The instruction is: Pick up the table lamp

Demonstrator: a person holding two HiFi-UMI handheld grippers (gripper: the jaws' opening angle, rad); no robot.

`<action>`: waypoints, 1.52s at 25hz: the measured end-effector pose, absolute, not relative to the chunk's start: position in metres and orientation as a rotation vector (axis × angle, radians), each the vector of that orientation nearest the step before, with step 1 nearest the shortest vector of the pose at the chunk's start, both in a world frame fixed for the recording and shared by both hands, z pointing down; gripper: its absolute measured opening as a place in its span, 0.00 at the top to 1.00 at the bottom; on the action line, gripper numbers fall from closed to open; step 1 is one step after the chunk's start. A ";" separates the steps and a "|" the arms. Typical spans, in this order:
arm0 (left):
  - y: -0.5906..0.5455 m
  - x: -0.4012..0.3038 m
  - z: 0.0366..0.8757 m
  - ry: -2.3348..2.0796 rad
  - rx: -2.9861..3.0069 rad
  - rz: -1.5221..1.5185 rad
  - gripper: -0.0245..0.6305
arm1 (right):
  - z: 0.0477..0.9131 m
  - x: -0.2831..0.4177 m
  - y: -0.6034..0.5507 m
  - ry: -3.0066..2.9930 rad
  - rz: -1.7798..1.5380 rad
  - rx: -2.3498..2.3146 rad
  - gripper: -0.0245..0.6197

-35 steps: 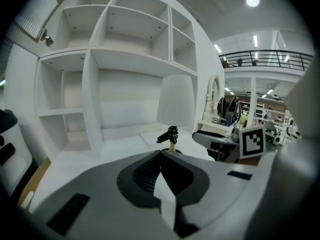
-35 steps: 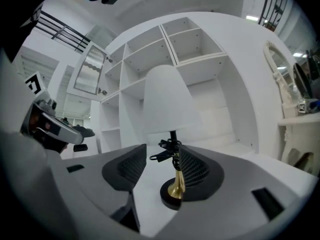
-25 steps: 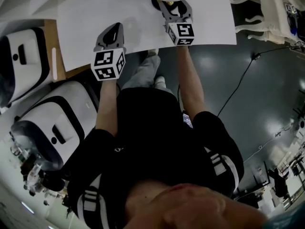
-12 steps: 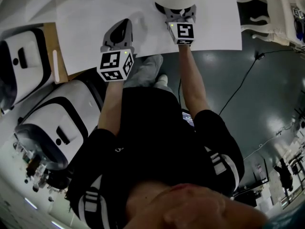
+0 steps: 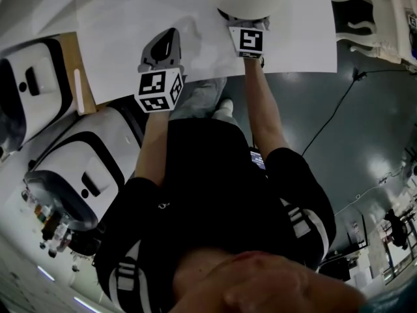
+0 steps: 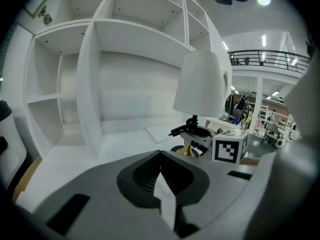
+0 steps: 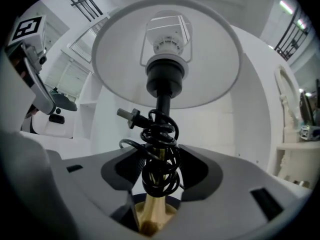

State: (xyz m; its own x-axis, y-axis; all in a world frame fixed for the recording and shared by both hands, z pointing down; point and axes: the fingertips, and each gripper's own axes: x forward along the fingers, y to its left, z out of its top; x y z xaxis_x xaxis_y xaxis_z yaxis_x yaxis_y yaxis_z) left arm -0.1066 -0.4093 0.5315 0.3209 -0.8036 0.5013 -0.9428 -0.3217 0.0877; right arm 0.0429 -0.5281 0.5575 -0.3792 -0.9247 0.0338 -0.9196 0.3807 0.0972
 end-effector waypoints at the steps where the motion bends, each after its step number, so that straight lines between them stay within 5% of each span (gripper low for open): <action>1: -0.410 -0.107 0.533 -1.552 2.227 0.529 0.95 | 0.557 0.044 -0.529 -2.530 -0.074 1.708 0.64; 25: -0.373 -0.088 0.514 -1.507 2.275 0.465 0.95 | 0.491 0.051 -0.477 -2.534 0.122 1.649 0.72; 38: -0.329 -0.049 0.424 -1.618 2.432 0.299 0.95 | 0.400 0.062 -0.384 -2.564 0.073 1.555 0.72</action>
State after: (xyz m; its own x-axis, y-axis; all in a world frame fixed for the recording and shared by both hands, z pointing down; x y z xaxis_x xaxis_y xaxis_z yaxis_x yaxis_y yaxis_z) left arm -0.0495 -0.3291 0.4238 0.3786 -0.8825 0.2790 -0.9239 -0.3782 0.0575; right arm 0.0618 -0.3839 0.3997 -0.4550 -0.8784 0.1463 -0.8853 0.4640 0.0322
